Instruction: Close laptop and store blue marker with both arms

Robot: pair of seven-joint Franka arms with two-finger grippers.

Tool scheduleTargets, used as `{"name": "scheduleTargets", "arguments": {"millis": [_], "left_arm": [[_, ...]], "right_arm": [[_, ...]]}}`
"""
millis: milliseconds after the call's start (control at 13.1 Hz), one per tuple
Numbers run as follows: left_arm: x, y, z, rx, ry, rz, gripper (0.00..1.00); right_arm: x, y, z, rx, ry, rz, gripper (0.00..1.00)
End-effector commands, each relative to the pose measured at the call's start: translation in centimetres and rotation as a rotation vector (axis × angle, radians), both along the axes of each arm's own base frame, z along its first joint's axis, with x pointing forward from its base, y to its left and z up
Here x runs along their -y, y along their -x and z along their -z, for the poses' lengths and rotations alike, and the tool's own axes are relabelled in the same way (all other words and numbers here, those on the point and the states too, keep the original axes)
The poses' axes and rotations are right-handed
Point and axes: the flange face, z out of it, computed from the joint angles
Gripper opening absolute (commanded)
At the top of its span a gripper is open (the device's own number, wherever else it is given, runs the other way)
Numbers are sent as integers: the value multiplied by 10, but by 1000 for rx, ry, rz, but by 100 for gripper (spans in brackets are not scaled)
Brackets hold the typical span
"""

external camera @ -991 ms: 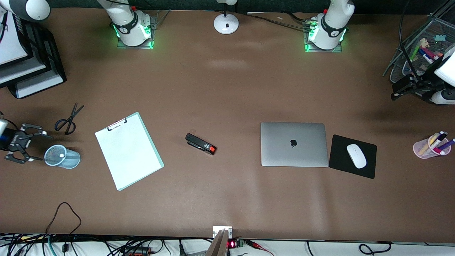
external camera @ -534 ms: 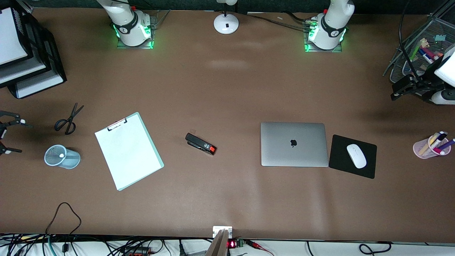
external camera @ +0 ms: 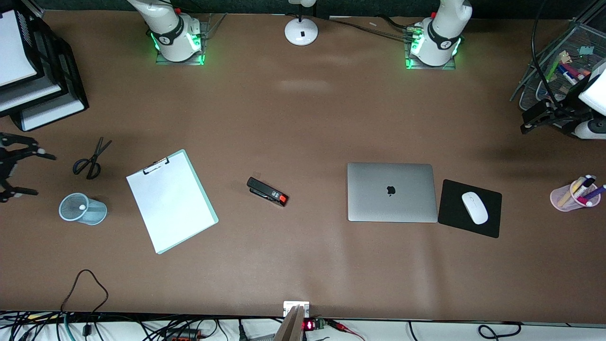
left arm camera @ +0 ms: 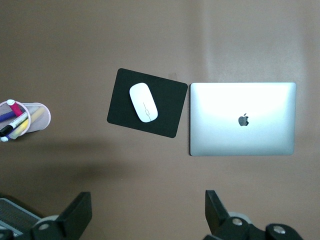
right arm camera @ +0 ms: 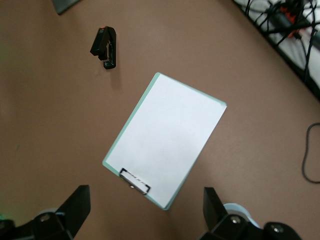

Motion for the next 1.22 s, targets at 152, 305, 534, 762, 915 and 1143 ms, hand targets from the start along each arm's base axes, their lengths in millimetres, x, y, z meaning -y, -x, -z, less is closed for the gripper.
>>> {"name": "scheduleTargets", "arguments": {"millis": [152, 305, 534, 762, 915, 1143], "left_arm": [[-1, -4, -4, 1, 1, -4, 100], [-2, -4, -4, -1, 2, -5, 100], [-1, -4, -4, -1, 0, -4, 100], [-2, -4, -5, -1, 0, -5, 100], [-2, -3, -4, -2, 0, -5, 100], [-1, -3, -4, -4, 0, -4, 100]], "right_arm": [[-101, 4, -31, -102, 180, 205, 100], [-127, 11, -35, -137, 251, 328, 100], [-150, 28, -39, -202, 367, 596, 100], [-145, 45, -28, -278, 447, 881, 100], [-129, 54, -36, -264, 493, 939, 100], [-78, 65, -62, -256, 457, 997, 100]]}}
